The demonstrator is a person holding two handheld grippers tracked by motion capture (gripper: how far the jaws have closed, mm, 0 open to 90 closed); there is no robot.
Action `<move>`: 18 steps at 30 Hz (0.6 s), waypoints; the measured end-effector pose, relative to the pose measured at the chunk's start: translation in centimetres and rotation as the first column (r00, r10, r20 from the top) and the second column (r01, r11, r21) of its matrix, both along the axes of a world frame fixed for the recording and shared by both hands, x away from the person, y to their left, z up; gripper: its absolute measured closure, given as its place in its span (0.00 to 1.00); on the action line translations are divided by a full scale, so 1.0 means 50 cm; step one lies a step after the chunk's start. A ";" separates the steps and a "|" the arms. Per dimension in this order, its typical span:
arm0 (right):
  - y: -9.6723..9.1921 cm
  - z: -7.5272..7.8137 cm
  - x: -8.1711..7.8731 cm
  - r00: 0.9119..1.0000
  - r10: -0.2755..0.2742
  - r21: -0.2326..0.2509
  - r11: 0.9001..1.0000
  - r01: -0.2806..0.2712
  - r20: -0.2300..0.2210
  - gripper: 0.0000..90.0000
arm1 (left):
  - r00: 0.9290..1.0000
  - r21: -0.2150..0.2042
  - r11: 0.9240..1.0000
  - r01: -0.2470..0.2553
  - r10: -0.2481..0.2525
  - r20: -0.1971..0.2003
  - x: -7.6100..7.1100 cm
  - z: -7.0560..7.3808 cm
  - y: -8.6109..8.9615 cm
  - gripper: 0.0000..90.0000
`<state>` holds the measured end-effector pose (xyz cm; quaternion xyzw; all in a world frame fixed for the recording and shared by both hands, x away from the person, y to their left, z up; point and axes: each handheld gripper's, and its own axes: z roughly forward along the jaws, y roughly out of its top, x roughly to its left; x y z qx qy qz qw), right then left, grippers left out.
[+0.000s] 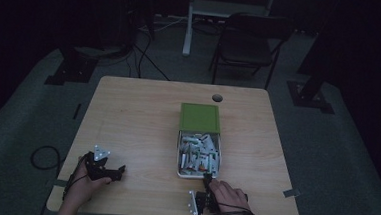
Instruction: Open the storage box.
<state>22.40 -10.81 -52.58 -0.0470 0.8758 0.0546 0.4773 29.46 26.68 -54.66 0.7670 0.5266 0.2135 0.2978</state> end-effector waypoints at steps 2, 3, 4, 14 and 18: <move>0.001 0.001 0.000 1.000 -0.005 0.007 1.000 0.005 -0.006 0.81 | 1.000 0.000 1.000 0.000 0.000 0.000 0.000 0.000 0.000 0.00; 0.001 0.002 0.000 1.000 -0.004 0.007 1.000 0.004 -0.008 0.81 | 1.000 -0.001 1.000 0.000 0.000 0.001 0.000 0.000 0.000 0.00; 0.001 0.004 0.001 1.000 -0.003 0.005 1.000 0.003 -0.014 0.81 | 1.000 -0.001 1.000 0.000 0.000 0.001 0.000 0.000 0.000 0.00; 0.003 0.043 -0.016 0.995 0.021 0.075 0.997 -0.014 -0.095 0.70 | 1.000 -0.001 1.000 0.000 0.000 0.001 0.000 0.000 0.000 0.00; -0.004 0.061 -0.017 0.991 0.036 0.155 0.988 -0.015 -0.132 0.68 | 1.000 0.000 1.000 0.001 -0.001 0.001 0.000 0.000 0.000 0.00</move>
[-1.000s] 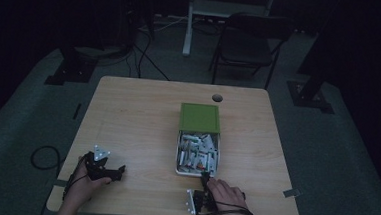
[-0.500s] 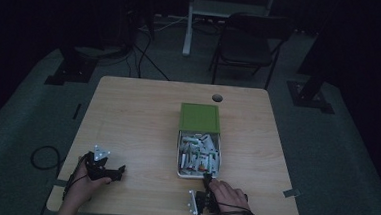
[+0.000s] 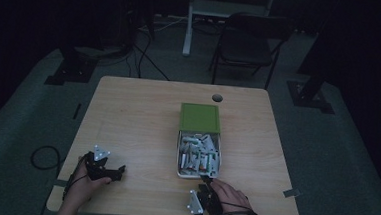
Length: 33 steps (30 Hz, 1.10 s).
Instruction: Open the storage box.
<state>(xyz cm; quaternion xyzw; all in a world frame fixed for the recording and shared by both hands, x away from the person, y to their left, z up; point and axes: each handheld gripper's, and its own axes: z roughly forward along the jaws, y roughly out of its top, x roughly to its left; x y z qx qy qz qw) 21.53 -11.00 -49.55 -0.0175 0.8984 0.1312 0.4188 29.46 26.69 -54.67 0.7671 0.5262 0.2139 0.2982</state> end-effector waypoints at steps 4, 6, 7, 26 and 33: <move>-0.017 0.020 0.007 0.999 -0.014 0.109 0.994 0.018 -0.038 0.66 | 1.000 0.000 1.000 0.000 0.000 -0.001 0.000 0.000 0.000 0.00; -0.028 0.033 0.013 0.999 -0.023 0.154 0.988 0.030 -0.046 0.66 | 1.000 -0.001 1.000 0.000 0.000 -0.001 0.000 0.000 0.000 0.00; -0.032 0.037 0.015 0.998 -0.032 0.170 0.985 0.040 -0.049 0.66 | 1.000 0.000 1.000 0.000 0.000 -0.001 0.000 0.000 0.000 0.00; -0.156 0.081 0.092 0.973 -0.152 0.667 0.709 0.230 -0.174 0.65 | 1.000 0.000 1.000 0.000 0.000 -0.001 0.000 0.000 0.000 0.00; -0.191 0.072 0.111 0.956 -0.201 0.708 0.642 0.294 -0.215 0.64 | 1.000 -0.001 1.000 0.000 0.000 -0.002 0.000 0.000 0.000 0.00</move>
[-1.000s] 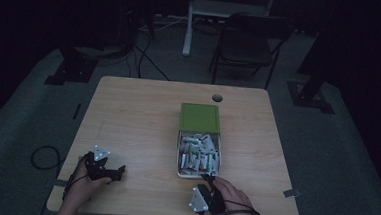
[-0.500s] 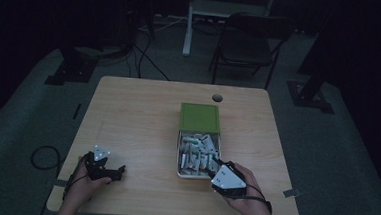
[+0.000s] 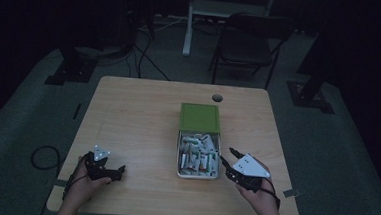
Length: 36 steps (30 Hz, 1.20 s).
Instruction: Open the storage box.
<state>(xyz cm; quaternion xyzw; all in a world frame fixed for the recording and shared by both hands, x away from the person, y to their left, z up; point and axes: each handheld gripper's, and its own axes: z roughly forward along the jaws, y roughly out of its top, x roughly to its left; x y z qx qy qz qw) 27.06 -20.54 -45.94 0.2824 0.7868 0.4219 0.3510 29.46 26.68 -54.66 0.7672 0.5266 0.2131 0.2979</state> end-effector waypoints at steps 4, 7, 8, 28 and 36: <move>-0.018 -0.008 0.010 0.999 -0.023 0.032 0.999 0.024 -0.028 0.64 | 1.000 0.000 1.000 0.000 0.000 0.000 0.000 0.000 0.000 0.00; -0.033 -0.016 0.017 0.999 -0.038 0.048 0.998 0.040 -0.037 0.65 | 1.000 0.000 1.000 0.000 0.000 0.000 0.000 0.000 0.000 0.00; -0.037 -0.018 0.019 0.998 -0.044 0.050 0.998 0.047 -0.041 0.65 | 1.000 0.000 1.000 0.000 0.000 0.000 0.000 0.000 0.000 0.00; -0.135 -0.090 0.074 0.971 -0.110 0.088 0.987 0.132 -0.213 0.58 | 1.000 -0.002 1.000 -0.001 0.001 0.002 0.000 0.000 0.000 0.00; -0.169 -0.110 0.085 0.967 -0.064 0.079 0.993 0.086 -0.245 0.54 | 1.000 0.000 1.000 0.000 0.000 0.001 0.000 0.000 0.000 0.00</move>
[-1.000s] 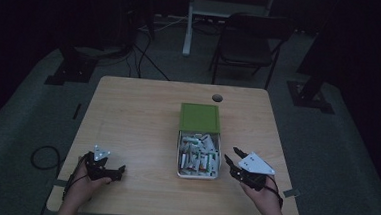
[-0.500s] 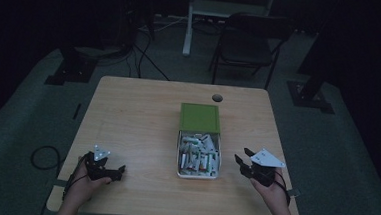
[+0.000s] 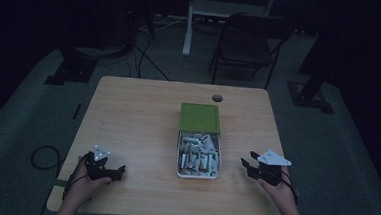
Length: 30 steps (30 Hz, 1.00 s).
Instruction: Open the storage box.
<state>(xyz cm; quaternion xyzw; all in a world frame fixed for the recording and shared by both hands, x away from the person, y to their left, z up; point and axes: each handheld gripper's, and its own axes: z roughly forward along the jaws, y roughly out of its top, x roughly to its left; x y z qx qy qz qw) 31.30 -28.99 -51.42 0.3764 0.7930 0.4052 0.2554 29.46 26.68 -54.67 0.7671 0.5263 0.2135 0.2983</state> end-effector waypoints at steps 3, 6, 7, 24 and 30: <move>-0.014 -0.005 0.004 0.998 0.052 0.050 0.997 -0.051 -0.030 0.51 | 1.000 0.001 1.000 0.001 -0.001 0.000 0.000 0.000 0.000 0.00; -0.026 -0.011 0.007 0.995 0.085 0.053 0.995 -0.082 -0.045 0.48 | 1.000 0.001 1.000 0.001 -0.001 0.000 0.000 0.000 0.000 0.00; -0.029 -0.014 0.008 0.995 0.087 0.049 0.995 -0.085 -0.049 0.48 | 1.000 0.001 1.000 0.001 -0.001 -0.001 0.000 0.000 0.000 0.00; -0.043 -0.056 0.014 0.981 0.132 0.040 0.991 -0.128 -0.142 0.31 | 1.000 -0.001 1.000 -0.001 0.001 0.001 0.000 0.000 0.000 0.00; -0.054 -0.069 0.014 0.981 0.095 0.019 0.996 -0.093 -0.170 0.27 | 1.000 -0.001 1.000 -0.001 0.001 0.001 0.000 0.000 0.000 0.00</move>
